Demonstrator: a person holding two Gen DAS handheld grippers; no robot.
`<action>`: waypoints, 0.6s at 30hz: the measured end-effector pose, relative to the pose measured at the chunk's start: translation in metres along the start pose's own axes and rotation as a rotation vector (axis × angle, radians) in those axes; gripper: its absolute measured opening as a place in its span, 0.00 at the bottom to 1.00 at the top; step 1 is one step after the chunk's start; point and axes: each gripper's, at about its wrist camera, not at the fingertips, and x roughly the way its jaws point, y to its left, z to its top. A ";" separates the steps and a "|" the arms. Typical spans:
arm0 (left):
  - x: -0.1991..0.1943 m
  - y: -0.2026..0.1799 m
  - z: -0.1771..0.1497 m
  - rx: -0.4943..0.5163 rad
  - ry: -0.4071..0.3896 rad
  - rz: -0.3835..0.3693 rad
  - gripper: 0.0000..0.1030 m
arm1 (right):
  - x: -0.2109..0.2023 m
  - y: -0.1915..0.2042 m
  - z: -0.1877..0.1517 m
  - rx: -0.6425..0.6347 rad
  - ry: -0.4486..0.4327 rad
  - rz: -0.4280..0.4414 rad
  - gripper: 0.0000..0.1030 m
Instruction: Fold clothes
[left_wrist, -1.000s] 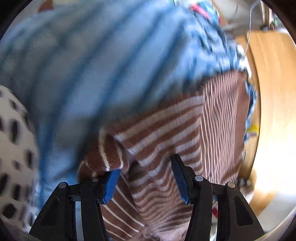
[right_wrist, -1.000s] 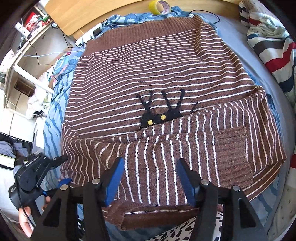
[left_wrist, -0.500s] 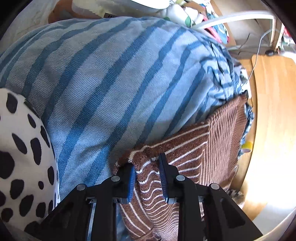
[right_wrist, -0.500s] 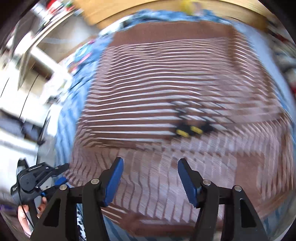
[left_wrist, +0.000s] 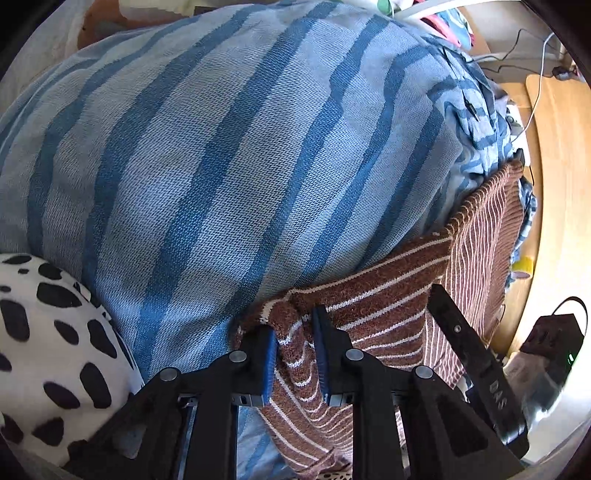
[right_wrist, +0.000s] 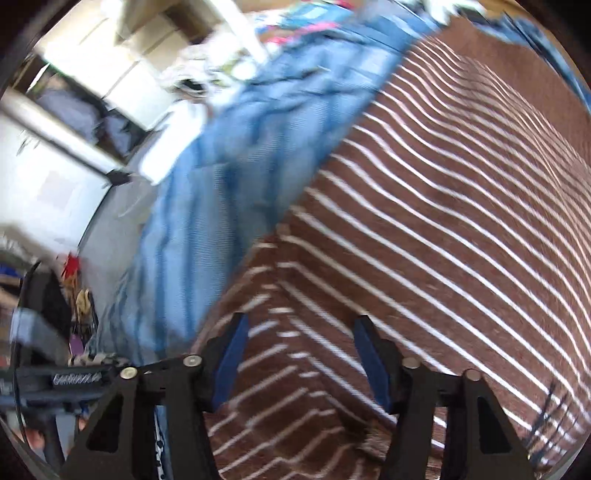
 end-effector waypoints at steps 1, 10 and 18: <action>0.000 -0.003 0.001 0.018 0.002 0.009 0.21 | 0.002 0.005 -0.001 -0.030 0.014 -0.024 0.47; -0.005 -0.017 0.000 0.133 -0.052 0.069 0.19 | -0.015 0.021 0.021 -0.069 -0.025 -0.170 0.02; 0.008 -0.023 0.013 0.119 -0.031 0.057 0.19 | -0.007 0.001 0.026 0.028 -0.015 -0.144 0.07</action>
